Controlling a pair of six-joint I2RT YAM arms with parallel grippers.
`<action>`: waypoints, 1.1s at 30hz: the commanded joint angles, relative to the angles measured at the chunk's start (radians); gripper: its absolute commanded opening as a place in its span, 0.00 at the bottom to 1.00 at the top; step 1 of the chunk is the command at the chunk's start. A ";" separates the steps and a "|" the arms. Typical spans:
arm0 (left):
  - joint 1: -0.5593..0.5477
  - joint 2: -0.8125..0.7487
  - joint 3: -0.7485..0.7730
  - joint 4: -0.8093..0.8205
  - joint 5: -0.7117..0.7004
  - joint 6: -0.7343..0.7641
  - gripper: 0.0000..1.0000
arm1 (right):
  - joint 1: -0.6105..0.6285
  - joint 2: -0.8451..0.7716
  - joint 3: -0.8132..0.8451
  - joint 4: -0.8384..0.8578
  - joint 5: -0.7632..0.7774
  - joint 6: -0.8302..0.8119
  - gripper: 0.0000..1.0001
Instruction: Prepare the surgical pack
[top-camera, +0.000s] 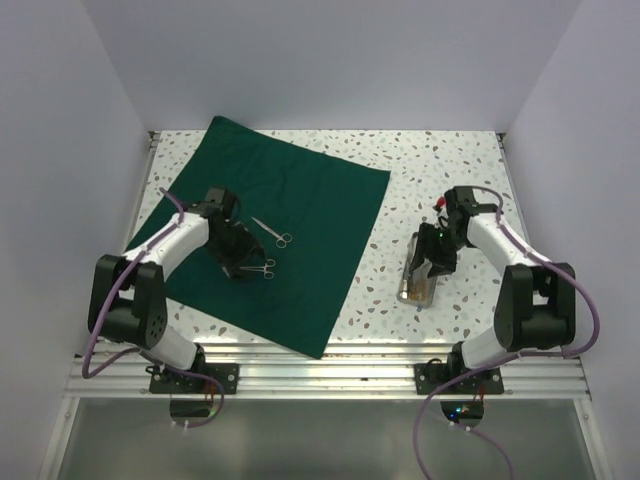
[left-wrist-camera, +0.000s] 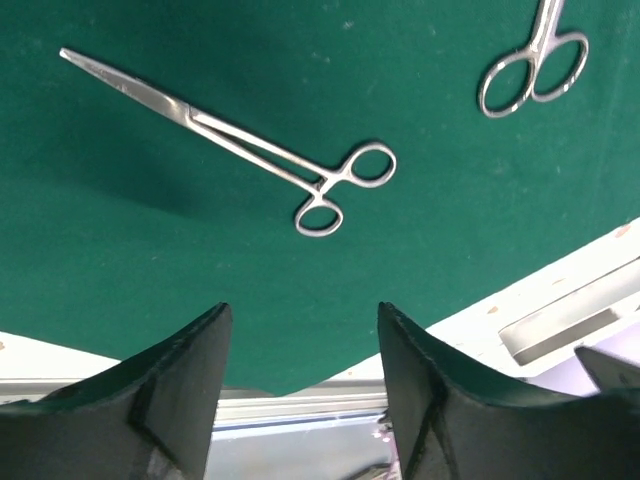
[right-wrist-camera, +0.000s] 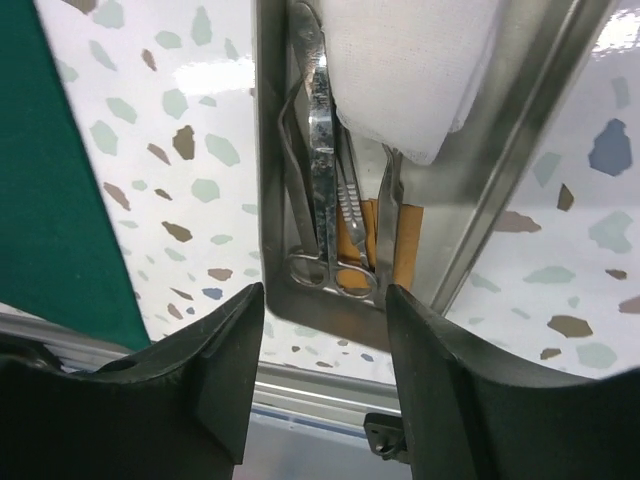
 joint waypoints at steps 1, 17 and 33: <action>0.022 0.028 0.014 0.037 -0.007 -0.062 0.63 | 0.008 -0.089 0.074 -0.075 0.064 -0.009 0.56; 0.071 0.266 0.217 -0.104 -0.067 -0.225 0.55 | 0.185 -0.168 0.095 -0.083 0.023 -0.010 0.61; 0.071 0.275 0.154 -0.078 -0.144 -0.346 0.54 | 0.211 -0.173 0.083 -0.060 -0.016 -0.018 0.61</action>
